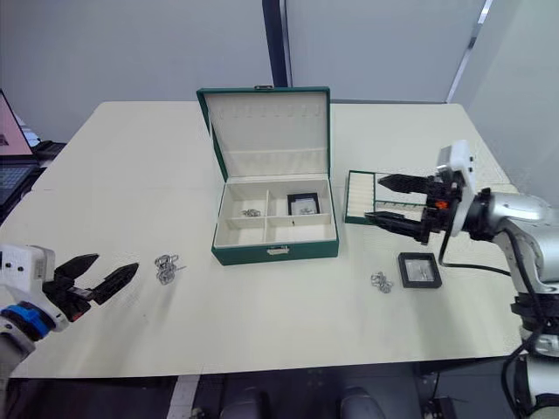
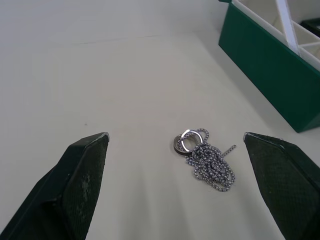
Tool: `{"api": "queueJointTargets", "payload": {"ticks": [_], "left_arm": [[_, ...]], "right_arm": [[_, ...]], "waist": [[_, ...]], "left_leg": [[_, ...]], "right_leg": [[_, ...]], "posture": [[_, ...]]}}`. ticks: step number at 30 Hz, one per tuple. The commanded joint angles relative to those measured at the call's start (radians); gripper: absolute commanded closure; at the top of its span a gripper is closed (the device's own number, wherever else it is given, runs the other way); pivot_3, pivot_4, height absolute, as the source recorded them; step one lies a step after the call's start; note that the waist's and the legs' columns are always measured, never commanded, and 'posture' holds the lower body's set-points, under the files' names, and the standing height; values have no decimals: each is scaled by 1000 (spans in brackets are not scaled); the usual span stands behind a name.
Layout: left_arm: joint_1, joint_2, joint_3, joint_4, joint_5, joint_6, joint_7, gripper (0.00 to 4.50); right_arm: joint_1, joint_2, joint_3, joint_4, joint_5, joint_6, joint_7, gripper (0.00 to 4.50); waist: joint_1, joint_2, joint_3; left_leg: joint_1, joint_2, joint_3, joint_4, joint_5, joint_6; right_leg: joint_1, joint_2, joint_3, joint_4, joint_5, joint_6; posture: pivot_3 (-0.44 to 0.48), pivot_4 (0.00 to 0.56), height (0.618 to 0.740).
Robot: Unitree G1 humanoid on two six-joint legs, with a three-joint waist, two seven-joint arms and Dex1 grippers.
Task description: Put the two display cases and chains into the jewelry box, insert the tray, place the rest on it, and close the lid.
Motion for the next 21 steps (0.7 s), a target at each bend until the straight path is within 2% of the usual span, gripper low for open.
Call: {"api": "queueJointTargets", "payload": {"ticks": [1, 6, 9, 21], "left_arm": [[-19, -70, -56, -94, 30, -10, 126, 22], [-2, -190, -138, -134, 101, -43, 267, 22], [3, -243, -151, -135, 120, -63, 320, 22], [3, -329, -263, -128, 190, -92, 420, 22]], "right_arm": [[-67, 32, 33, -34, 4, -7, 6, 0], [-128, 103, 101, 9, -31, -41, 14, 0], [-161, 135, 128, 47, -60, -71, 28, 0], [-214, 196, 139, 75, -80, -78, 37, 0]], "waist": [[5, -1, 0], [7, -1, -1], [5, -1, -1], [6, -1, -1]], "left_leg": [[0, 0, 0, 0, 0, 0], [0, 0, 0, 0, 0, 0], [1, 0, 0, 0, 0, 0], [1, 0, 0, 0, 0, 0]], "right_leg": [[0, 0, 0, 0, 0, 0], [1, 0, 0, 0, 0, 0], [0, 1, 0, 0, 0, 0], [0, 1, 0, 0, 0, 0]], "posture": [[0, 150, 740], [0, 150, 740], [0, 150, 740], [0, 150, 740]]}}
